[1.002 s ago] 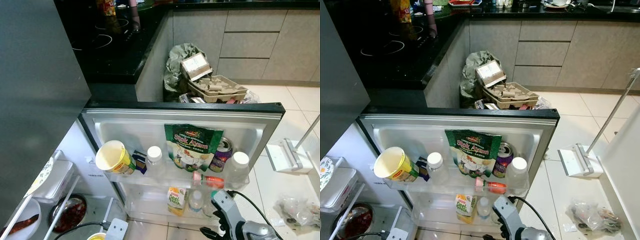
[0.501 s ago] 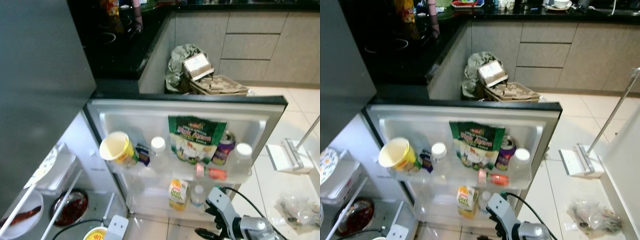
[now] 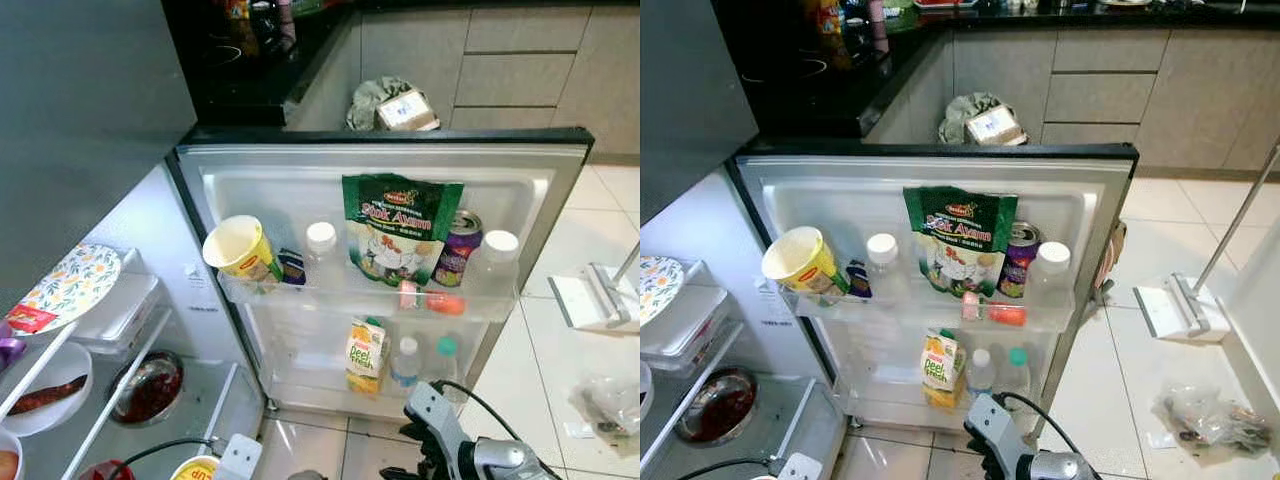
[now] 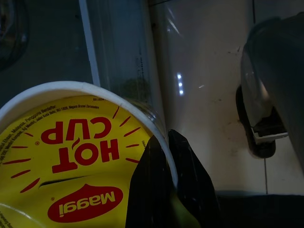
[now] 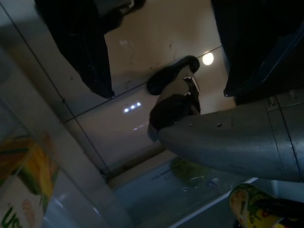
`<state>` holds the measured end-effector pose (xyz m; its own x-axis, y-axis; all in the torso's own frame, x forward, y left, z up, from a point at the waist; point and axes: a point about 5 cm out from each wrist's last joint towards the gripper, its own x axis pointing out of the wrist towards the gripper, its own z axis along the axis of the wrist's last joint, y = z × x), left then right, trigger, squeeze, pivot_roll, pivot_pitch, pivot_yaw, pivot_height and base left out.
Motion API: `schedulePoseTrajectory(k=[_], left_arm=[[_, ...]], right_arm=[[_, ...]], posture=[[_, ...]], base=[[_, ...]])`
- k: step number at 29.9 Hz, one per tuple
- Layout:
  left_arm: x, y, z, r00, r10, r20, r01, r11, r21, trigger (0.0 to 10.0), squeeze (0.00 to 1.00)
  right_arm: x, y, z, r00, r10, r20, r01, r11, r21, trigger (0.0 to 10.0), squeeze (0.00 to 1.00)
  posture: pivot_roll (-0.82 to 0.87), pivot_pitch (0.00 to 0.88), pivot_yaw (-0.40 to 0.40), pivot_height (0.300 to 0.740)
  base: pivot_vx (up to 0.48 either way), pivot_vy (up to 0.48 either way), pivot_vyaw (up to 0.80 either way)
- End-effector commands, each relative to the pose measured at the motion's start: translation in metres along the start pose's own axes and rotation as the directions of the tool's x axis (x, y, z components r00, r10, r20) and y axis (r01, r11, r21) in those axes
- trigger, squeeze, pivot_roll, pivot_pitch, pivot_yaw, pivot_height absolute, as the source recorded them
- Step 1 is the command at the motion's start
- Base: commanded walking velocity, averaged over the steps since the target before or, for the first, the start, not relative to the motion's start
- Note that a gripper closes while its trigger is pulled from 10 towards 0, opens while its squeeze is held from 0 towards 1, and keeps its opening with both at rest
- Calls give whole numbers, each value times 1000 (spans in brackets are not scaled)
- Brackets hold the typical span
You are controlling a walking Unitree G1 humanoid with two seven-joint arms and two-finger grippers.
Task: Restocking fridge
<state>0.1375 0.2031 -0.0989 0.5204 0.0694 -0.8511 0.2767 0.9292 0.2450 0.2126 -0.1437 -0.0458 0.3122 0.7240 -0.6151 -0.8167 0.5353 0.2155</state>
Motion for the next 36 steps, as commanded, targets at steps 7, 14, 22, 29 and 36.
schedulePoseTrajectory(k=[7,14,22,29,36], left_arm=[[0,-2,1,1000,4,8,-4,1000,-2,10000,0],[0,-1,1,1000,15,19,-15,1000,-8,10000,0],[-1,-1,1,999,22,30,-22,1000,-23,10000,0],[-1,0,1,999,30,34,-29,999,-33,10000,0],[-1,0,1,999,31,37,-30,999,-38,10000,0]], right_arm=[[3,1,6,1000,15,-2,-15,999,-48,10000,0],[6,3,10,999,35,2,-35,997,-75,10000,0],[10,0,34,996,65,68,-52,984,-169,10000,0],[11,2,55,980,118,162,-82,973,-215,10000,0],[13,4,58,975,138,172,-100,972,-213,10000,0]], posture=[[-22,0,9,600],[-22,0,10,565],[-20,0,8,530],[-21,0,9,520],[-24,0,12,520]], base=[[0,0,0],[0,0,0],[0,0,0],[0,0,0],[0,0,0]])
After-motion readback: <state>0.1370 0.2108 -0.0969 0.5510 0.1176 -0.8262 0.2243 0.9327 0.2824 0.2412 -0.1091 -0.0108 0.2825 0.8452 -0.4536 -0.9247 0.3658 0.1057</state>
